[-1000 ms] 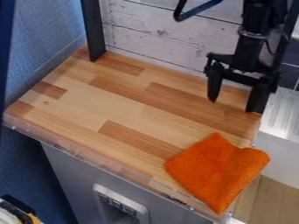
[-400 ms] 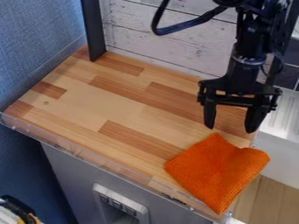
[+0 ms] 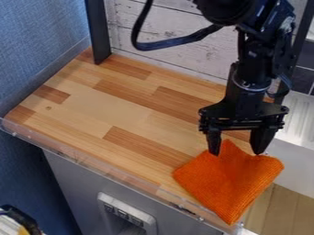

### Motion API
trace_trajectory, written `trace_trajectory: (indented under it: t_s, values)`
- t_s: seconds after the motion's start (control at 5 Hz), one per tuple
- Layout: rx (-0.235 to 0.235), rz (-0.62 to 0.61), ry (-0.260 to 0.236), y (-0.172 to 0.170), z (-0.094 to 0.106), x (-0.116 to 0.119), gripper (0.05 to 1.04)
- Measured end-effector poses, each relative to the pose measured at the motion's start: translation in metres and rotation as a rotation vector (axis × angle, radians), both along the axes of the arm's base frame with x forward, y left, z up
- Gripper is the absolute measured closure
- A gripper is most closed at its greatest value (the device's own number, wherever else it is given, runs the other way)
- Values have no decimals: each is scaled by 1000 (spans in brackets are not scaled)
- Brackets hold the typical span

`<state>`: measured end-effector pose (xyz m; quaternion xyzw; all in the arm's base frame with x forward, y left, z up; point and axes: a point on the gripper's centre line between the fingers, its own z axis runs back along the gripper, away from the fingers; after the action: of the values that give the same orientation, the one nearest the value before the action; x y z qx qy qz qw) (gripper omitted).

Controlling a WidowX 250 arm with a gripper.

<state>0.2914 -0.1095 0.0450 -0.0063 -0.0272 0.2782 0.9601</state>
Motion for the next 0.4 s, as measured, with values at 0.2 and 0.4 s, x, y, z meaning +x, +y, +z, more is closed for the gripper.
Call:
trace_trajectory:
  t_s: [0.2, 0.4]
  values:
    - [2, 69, -3, 0, -1, -8, 84]
    - [14, 118, 4, 1, 0, -13, 84]
